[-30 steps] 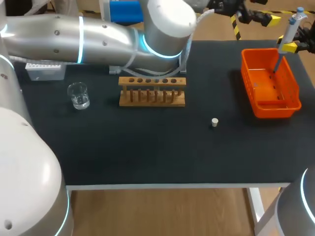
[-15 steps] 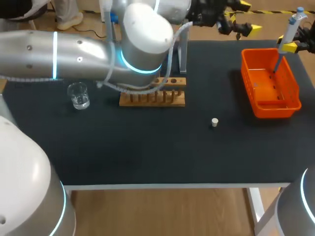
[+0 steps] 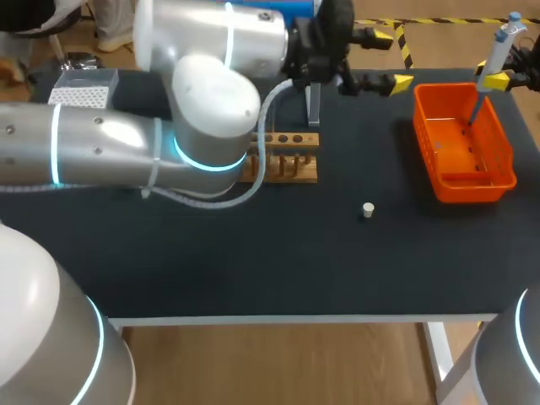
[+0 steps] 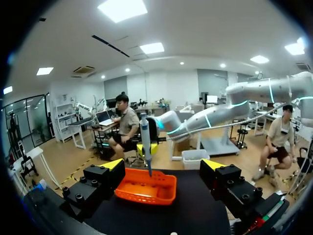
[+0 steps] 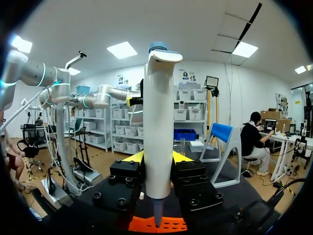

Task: Invert the test tube, pick up the pipette, mount the tip to pipette, aspirate from beaker and dispense into the tube, eject the tip, return the pipette, and cap with the stopper.

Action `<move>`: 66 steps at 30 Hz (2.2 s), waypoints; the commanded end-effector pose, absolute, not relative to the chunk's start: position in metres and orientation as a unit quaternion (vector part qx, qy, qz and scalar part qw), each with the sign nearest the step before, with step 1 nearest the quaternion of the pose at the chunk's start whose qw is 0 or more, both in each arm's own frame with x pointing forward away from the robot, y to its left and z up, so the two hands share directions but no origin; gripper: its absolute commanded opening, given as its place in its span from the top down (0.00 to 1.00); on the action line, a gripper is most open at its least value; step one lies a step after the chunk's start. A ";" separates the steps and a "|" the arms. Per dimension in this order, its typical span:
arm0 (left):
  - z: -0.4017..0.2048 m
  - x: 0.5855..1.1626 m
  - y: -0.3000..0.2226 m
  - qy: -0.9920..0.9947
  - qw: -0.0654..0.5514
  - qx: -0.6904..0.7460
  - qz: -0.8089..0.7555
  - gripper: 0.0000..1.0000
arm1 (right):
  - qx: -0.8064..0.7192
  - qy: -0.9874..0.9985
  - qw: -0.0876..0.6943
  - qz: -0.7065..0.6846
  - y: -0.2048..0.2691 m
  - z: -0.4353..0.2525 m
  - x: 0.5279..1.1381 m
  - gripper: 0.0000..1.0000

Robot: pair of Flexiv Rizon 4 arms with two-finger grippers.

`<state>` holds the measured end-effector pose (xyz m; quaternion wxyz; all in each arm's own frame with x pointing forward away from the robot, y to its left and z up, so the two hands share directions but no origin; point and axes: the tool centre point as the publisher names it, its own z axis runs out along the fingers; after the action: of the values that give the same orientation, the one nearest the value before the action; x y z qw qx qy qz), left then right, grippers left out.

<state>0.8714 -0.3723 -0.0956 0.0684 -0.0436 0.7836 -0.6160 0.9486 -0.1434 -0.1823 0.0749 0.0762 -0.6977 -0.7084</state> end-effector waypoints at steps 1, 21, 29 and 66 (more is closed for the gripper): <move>-0.106 0.859 -0.351 0.735 0.076 -0.044 -0.673 0.00 | 0.078 -0.698 0.076 -0.708 -0.144 -0.182 0.950 1.00; -0.123 0.847 -0.286 0.720 0.085 -0.062 -0.686 0.00 | 0.078 -0.698 0.076 -0.708 -0.144 -0.182 0.950 1.00; -0.124 0.845 -0.265 0.718 0.086 -0.071 -0.688 0.00 | 0.078 -0.698 0.076 -0.708 -0.144 -0.182 0.950 1.00; -0.125 0.838 -0.220 0.729 0.084 -0.096 -0.672 0.00 | 0.078 -0.698 0.076 -0.708 -0.144 -0.182 0.950 1.00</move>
<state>0.8384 -0.2201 -0.1240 0.0831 -0.0958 0.7301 -0.6715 0.9486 -0.1434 -0.1823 0.0749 0.0762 -0.6977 -0.7084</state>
